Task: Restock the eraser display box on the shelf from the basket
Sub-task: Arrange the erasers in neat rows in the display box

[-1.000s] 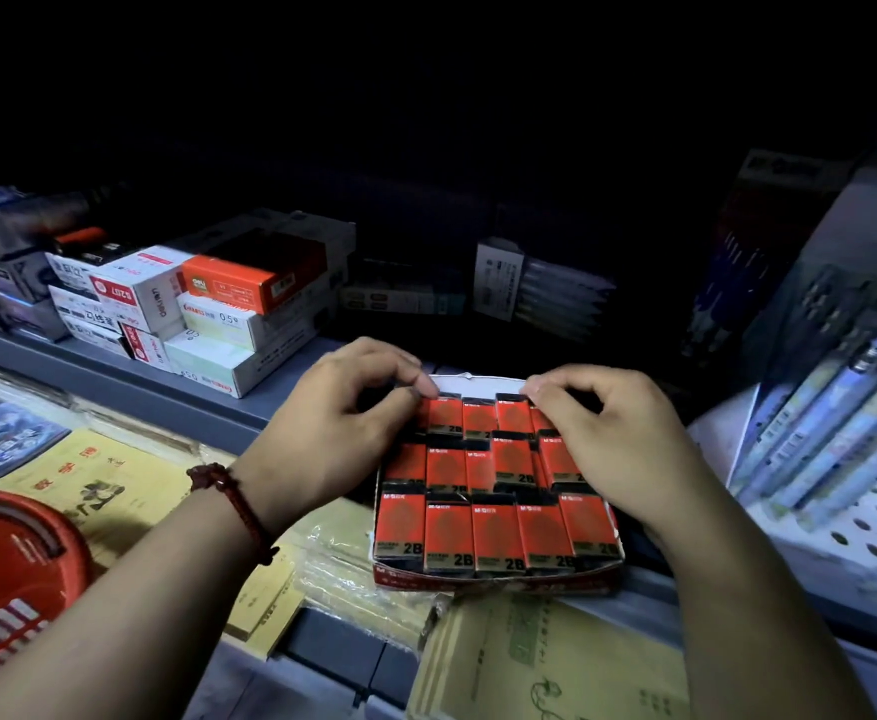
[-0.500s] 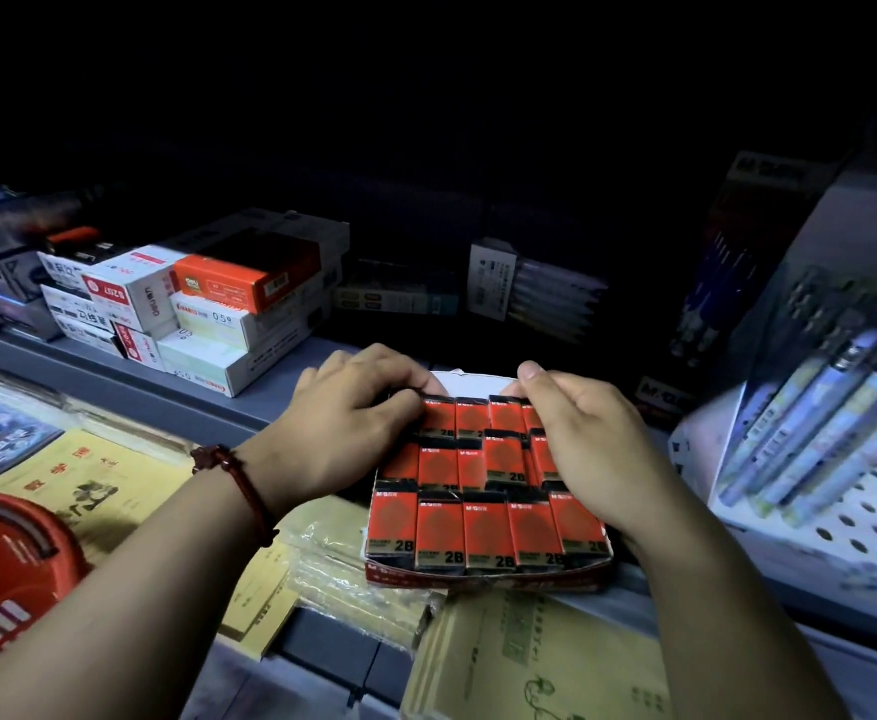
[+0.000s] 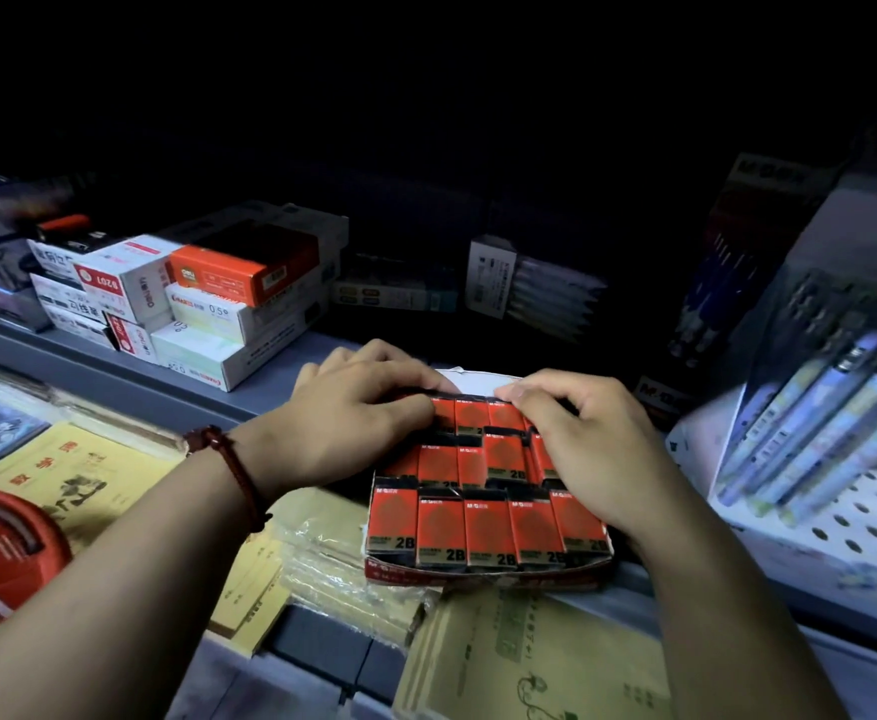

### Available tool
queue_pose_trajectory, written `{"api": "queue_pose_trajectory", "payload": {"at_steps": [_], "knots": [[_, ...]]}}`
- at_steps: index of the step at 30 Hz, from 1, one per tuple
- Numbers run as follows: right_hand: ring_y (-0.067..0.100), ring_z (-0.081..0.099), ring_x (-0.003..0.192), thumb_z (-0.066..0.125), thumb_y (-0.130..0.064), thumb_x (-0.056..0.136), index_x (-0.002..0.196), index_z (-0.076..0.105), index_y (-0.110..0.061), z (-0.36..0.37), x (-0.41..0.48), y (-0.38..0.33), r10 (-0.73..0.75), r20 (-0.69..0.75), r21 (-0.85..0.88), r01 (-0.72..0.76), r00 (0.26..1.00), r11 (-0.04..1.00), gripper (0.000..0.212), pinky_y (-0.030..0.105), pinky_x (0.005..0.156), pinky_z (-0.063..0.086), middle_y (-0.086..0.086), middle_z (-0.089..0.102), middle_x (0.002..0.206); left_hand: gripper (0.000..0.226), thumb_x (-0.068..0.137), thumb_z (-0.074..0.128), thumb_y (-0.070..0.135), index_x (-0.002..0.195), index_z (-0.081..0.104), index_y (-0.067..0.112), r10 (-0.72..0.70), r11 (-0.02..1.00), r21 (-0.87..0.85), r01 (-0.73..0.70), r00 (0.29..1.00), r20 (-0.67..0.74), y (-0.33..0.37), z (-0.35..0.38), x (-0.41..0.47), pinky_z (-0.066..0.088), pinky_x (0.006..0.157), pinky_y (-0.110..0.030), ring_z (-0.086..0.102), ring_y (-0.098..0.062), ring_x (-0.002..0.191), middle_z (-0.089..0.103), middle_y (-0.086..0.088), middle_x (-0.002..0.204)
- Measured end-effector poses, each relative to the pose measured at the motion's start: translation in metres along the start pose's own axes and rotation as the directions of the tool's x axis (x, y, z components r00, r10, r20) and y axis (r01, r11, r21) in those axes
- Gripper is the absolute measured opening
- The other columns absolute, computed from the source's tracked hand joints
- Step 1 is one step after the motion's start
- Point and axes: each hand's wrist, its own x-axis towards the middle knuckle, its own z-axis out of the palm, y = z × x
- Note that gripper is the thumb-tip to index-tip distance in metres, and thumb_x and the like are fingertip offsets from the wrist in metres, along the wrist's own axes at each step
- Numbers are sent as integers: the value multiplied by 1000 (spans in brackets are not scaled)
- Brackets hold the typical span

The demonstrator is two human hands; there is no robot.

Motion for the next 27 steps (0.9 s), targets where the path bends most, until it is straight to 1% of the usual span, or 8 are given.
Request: {"api": "queue_pose_trajectory", "payload": {"at_steps": [4, 7, 9, 12, 16, 19, 22, 27], "knots": [[-12, 61, 98, 55, -31, 102, 103, 78, -34, 0, 2, 2, 20, 2, -25, -20, 1000, 999, 23, 11, 80, 41, -25, 72, 102, 52, 73, 30, 68, 104, 65, 45, 92, 982, 174, -72, 990, -110, 2, 5, -1, 38, 103, -45, 46, -10, 111, 56, 24, 112], [-15, 59, 96, 51, -33, 104, 108, 76, -33, -1, 3, 2, 9, 28, -77, -7, 1000, 997, 25, 5, 78, 39, -24, 71, 105, 57, 73, 26, 68, 105, 64, 40, 119, 968, 233, -93, 988, -97, 3, 3, -2, 44, 100, -45, 48, -11, 109, 57, 24, 111], [-4, 62, 98, 47, -38, 105, 109, 74, -34, 1, 6, 2, 8, 66, -122, 0, 998, 993, 29, 15, 84, 46, -18, 72, 103, 60, 73, 23, 70, 107, 63, 41, 118, 950, 297, -92, 991, -69, 5, 0, 0, 44, 99, -43, 48, -11, 108, 56, 24, 114], [21, 60, 110, 36, -53, 100, 103, 67, -43, 4, 10, 3, 30, 101, -204, -9, 994, 979, 33, 44, 98, 48, -9, 68, 107, 68, 70, 18, 71, 111, 63, 41, 110, 950, 297, -99, 994, -18, 5, -2, 3, 41, 101, -43, 46, -13, 110, 53, 22, 118], [28, 60, 109, 25, -68, 94, 91, 59, -44, 6, 10, 0, 48, 111, -204, -24, 993, 979, 42, 52, 99, 48, 0, 66, 107, 60, 69, 18, 65, 100, 63, 41, 81, 988, 135, -75, 996, -41, -1, 5, 5, 34, 104, -44, 45, -11, 109, 52, 19, 113], [21, 62, 105, 23, -69, 98, 93, 65, -31, 5, 11, 2, 48, 81, -158, -35, 996, 987, 57, 44, 96, 48, -3, 70, 101, 49, 74, 25, 60, 94, 65, 41, 93, 996, 23, -92, 993, -77, -8, 9, 6, 33, 107, -45, 49, -8, 112, 54, 18, 109], [5, 65, 97, 29, -59, 105, 94, 75, -29, 2, 8, 0, 80, 41, -21, -80, 996, 997, 56, 27, 85, 45, -9, 75, 95, 40, 78, 35, 59, 99, 68, 48, 111, 992, -46, -115, 991, -80, -16, 8, 5, 36, 108, -49, 52, -6, 114, 57, 20, 110], [3, 67, 91, 39, -55, 104, 89, 79, -36, -1, 6, 0, 132, -54, 81, -128, 990, 989, 47, 27, 86, 47, -11, 77, 90, 52, 75, 35, 64, 121, 58, 63, 127, 989, -76, -129, 991, -38, -11, 6, 2, 26, 113, -45, 47, -2, 122, 58, 28, 120]]}}
